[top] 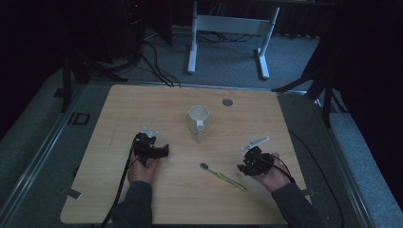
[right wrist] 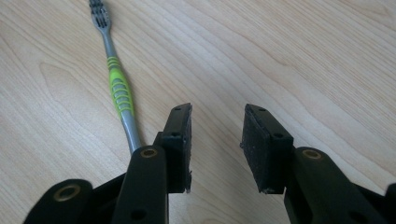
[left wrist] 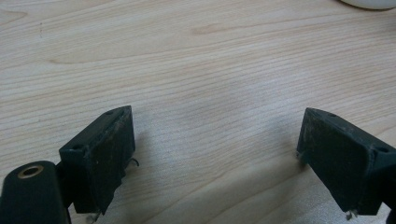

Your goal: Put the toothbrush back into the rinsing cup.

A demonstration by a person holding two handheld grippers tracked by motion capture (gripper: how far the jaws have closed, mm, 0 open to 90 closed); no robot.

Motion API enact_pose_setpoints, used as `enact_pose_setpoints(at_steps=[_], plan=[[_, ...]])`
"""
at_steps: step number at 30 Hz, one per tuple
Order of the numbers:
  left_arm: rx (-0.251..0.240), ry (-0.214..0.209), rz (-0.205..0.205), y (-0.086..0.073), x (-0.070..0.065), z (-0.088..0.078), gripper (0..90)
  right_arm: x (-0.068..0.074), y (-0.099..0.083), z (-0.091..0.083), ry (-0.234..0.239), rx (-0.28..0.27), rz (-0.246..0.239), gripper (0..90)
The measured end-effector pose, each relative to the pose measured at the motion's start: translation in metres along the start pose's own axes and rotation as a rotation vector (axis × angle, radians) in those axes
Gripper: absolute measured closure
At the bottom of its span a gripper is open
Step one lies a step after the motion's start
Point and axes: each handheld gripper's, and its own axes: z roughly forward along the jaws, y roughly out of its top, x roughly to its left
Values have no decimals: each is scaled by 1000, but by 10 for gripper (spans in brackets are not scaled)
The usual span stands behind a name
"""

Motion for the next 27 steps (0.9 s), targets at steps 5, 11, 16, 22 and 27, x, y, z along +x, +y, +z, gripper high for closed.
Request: enact_pose_setpoints(at_steps=[5,11,16,22,27], plan=[[-1,0,0,0,0,0,117,3,5,1,9,11,-15,625],[-1,1,-2,0,0,0,118,7,10,3,18,31,-38,633],[-1,2,-4,0,0,0,118,11,13,5,19,50,-66,636],[-1,2,-4,0,0,0,118,16,17,10,25,82,-99,631],[-1,2,-3,0,0,0,118,20,19,14,34,110,-119,632]])
